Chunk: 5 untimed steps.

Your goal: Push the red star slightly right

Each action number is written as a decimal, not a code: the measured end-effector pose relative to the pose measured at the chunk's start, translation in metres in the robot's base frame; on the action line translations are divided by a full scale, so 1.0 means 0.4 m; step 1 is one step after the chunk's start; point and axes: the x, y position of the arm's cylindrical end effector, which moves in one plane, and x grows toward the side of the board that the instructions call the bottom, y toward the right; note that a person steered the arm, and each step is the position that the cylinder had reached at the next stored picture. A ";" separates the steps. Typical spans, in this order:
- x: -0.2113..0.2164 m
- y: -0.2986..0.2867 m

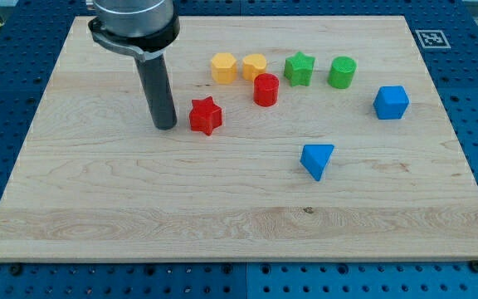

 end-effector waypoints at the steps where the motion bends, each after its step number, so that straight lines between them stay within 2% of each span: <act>1: 0.000 0.015; 3: -0.002 0.160; 5: -0.002 0.189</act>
